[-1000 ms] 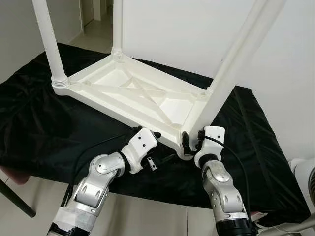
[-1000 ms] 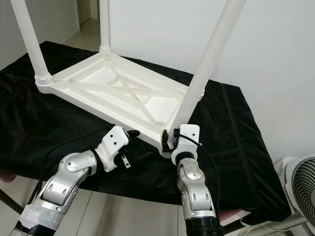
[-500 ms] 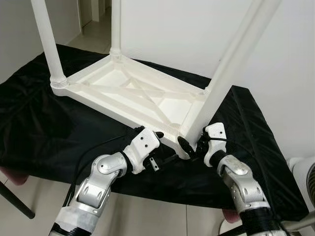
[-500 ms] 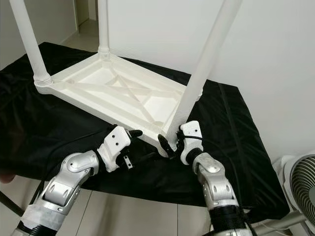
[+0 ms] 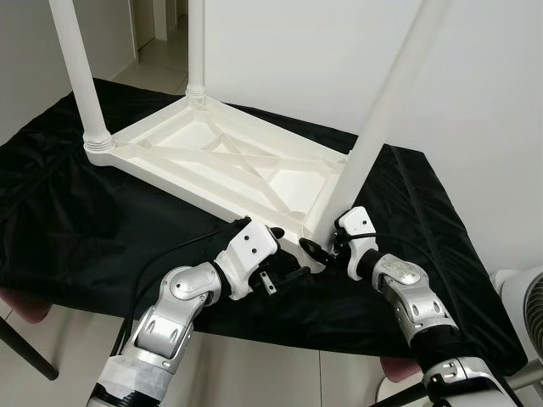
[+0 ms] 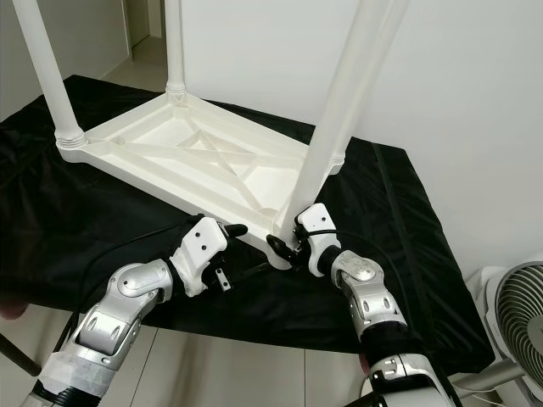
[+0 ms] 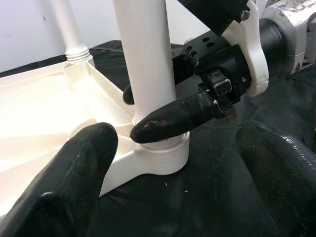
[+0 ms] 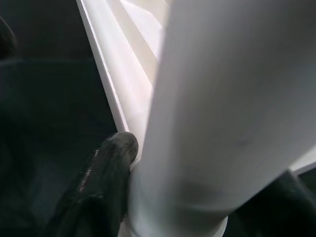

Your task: Building children table

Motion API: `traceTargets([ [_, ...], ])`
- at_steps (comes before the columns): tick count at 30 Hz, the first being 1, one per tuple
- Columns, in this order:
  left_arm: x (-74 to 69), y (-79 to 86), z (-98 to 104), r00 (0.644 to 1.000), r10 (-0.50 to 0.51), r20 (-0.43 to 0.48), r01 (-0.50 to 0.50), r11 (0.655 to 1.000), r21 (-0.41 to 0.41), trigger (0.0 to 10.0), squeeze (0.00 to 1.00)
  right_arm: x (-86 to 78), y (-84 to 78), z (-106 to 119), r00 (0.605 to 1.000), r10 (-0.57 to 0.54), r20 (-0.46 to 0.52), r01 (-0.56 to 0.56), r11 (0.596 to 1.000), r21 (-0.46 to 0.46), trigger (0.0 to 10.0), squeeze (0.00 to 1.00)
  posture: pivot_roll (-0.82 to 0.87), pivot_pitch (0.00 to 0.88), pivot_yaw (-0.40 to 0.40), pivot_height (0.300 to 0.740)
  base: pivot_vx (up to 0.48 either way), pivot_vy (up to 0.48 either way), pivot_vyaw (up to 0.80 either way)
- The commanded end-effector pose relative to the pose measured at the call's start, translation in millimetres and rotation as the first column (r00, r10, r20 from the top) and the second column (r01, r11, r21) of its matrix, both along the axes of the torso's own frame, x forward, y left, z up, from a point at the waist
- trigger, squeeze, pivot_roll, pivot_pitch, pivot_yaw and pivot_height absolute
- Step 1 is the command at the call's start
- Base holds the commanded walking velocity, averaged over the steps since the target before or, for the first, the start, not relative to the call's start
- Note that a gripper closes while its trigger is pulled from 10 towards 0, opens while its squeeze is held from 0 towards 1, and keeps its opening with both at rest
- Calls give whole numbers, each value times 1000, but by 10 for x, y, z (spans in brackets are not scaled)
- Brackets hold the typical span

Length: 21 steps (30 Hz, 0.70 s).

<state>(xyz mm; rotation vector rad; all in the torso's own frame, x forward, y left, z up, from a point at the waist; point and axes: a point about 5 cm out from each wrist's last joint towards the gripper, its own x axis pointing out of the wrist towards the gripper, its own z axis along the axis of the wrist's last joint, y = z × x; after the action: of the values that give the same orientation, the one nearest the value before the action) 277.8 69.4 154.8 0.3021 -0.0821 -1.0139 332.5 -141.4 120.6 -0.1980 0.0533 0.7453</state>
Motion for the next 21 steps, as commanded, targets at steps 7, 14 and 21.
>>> traceTargets([
  [7, 0, -54, 54, 1000, 19, 19, -19, 1000, -11, 10000, 0, -46, 3, -99, 999, 23, -31, -22, 1000, 17, 0, 0, 22, 0, -135, 740, 0, 0, 0],
  [14, -3, -55, 50, 1000, 18, 10, -18, 1000, -14, 10000, 0, -97, 18, -102, 998, -53, -35, 57, 993, 103, 10000, 0, 12, 0, -132, 740, 0, 0, 0],
  [21, -17, -66, 39, 1000, 14, 3, -14, 1000, -19, 10000, 0, -136, 58, -19, 976, -218, -10, 218, 966, 136, 10000, 0, 3, 0, -135, 740, 0, 0, 0],
])
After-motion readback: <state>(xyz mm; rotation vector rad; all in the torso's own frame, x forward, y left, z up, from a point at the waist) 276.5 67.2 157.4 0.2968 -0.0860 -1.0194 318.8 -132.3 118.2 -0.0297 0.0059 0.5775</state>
